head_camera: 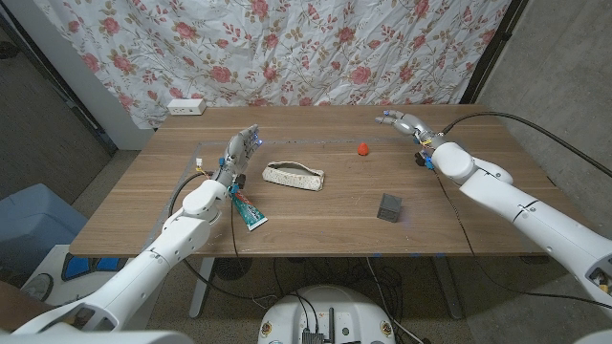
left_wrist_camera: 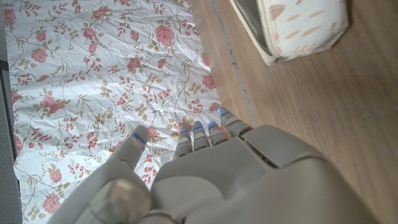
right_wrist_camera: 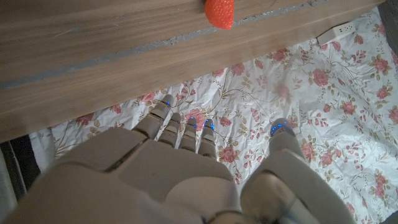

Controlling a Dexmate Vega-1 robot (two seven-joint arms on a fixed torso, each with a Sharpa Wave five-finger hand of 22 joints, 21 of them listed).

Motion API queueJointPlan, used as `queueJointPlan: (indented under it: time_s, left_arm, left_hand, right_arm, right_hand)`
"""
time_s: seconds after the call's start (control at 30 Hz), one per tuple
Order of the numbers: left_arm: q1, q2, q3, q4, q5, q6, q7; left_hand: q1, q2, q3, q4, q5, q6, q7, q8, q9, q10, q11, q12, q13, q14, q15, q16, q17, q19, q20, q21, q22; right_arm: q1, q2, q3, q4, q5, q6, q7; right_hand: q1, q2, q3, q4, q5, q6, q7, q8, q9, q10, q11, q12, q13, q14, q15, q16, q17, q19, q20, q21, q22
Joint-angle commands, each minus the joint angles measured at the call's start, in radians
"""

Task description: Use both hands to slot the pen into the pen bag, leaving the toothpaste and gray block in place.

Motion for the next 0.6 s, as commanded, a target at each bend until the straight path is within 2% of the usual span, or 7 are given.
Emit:
queueJointPlan:
  time_s: [0.03,0.17,0.23,0.37,0.47,0.5,0.6]
  left_arm:
    - [-0.009,-0.005,0.003,0.015,0.001,0.001,-0.005]
    - [-0.011,-0.008,0.003,0.018,0.001,0.001,-0.003]
    - [-0.011,-0.009,0.002,0.019,0.001,0.000,-0.001]
    - [-0.011,-0.010,0.003,0.020,0.000,0.000,-0.001]
    - [-0.011,-0.019,0.002,0.026,0.001,-0.012,0.004]
    - [-0.010,-0.020,0.002,0.027,0.002,-0.014,0.004]
    - [-0.009,-0.021,0.003,0.027,0.002,-0.013,0.005]
  left_hand:
    - [0.003,0.052,0.002,-0.004,0.003,0.010,0.004,-0.003,0.003,0.007,0.000,0.006,0.004,0.001,-0.015,0.006,0.006,0.009,-0.001,0.003,0.005]
    - [0.002,0.052,0.002,-0.005,0.003,0.012,0.005,-0.003,0.003,0.008,0.001,0.006,0.004,0.002,-0.015,0.005,0.006,0.010,0.000,0.003,0.005]
    - [0.003,0.053,0.003,-0.006,0.003,0.012,0.005,-0.003,0.003,0.009,0.001,0.006,0.004,0.002,-0.015,0.005,0.006,0.010,-0.001,0.002,0.005]
    - [0.002,0.054,0.003,-0.007,0.003,0.015,0.005,-0.002,0.003,0.011,0.001,0.005,0.004,0.003,-0.015,0.005,0.006,0.010,-0.001,0.002,0.005]
    - [0.002,0.059,0.005,-0.005,0.003,0.016,0.008,-0.003,0.003,0.012,0.001,0.005,0.004,0.004,-0.013,0.005,0.006,0.011,0.000,0.002,0.005]
    - [0.002,0.061,0.006,-0.005,0.003,0.017,0.007,-0.003,0.003,0.013,0.002,0.005,0.004,0.004,-0.013,0.005,0.006,0.013,0.000,0.002,0.005]
    - [0.002,0.063,0.007,-0.005,0.004,0.018,0.008,-0.003,0.003,0.013,0.002,0.004,0.004,0.007,-0.013,0.005,0.006,0.014,0.000,0.002,0.005]
  right_arm:
    - [0.094,-0.026,-0.079,-0.023,-0.159,-0.124,0.077]
    - [0.127,-0.029,-0.109,-0.016,-0.210,-0.132,0.112]
    - [0.141,-0.028,-0.118,-0.011,-0.226,-0.130,0.130]
    - [0.169,-0.027,-0.142,-0.003,-0.267,-0.129,0.166]
    - [0.193,-0.026,-0.159,0.011,-0.290,-0.116,0.203]
    - [0.200,-0.025,-0.164,0.013,-0.300,-0.115,0.212]
    - [0.222,-0.022,-0.180,0.022,-0.329,-0.118,0.245]
  right_hand:
    - [0.023,-0.015,0.002,-0.005,-0.001,-0.007,-0.004,0.006,0.006,-0.025,0.001,-0.001,0.005,-0.020,0.014,-0.003,-0.001,-0.011,0.022,-0.003,0.002]
    - [0.047,-0.030,0.003,-0.005,0.002,-0.017,-0.008,0.006,0.007,-0.048,0.002,0.000,0.006,-0.041,0.026,-0.006,-0.004,-0.025,0.029,-0.004,0.002]
    - [0.066,-0.040,0.005,-0.004,0.003,-0.024,-0.012,0.006,0.009,-0.072,0.006,0.000,0.007,-0.049,0.050,-0.003,-0.005,-0.038,0.035,-0.004,0.003]
    - [0.074,-0.043,0.006,-0.004,0.004,-0.024,-0.015,0.007,0.009,-0.077,0.008,0.001,0.007,-0.052,0.051,-0.002,-0.005,-0.042,0.039,-0.004,0.003]
    - [0.098,-0.046,0.013,-0.004,0.005,-0.029,-0.016,0.009,0.011,-0.100,0.022,0.001,0.008,-0.066,0.063,-0.003,-0.006,-0.050,0.045,-0.003,0.003]
    - [0.115,-0.047,0.019,-0.005,0.004,-0.033,-0.016,0.010,0.012,-0.112,0.030,0.002,0.009,-0.079,0.077,-0.004,-0.006,-0.059,0.049,-0.004,0.003]
    - [0.135,-0.045,0.026,-0.005,0.007,-0.037,-0.016,0.011,0.014,-0.126,0.036,0.002,0.010,-0.088,0.082,-0.004,-0.006,-0.065,0.054,-0.003,0.003]
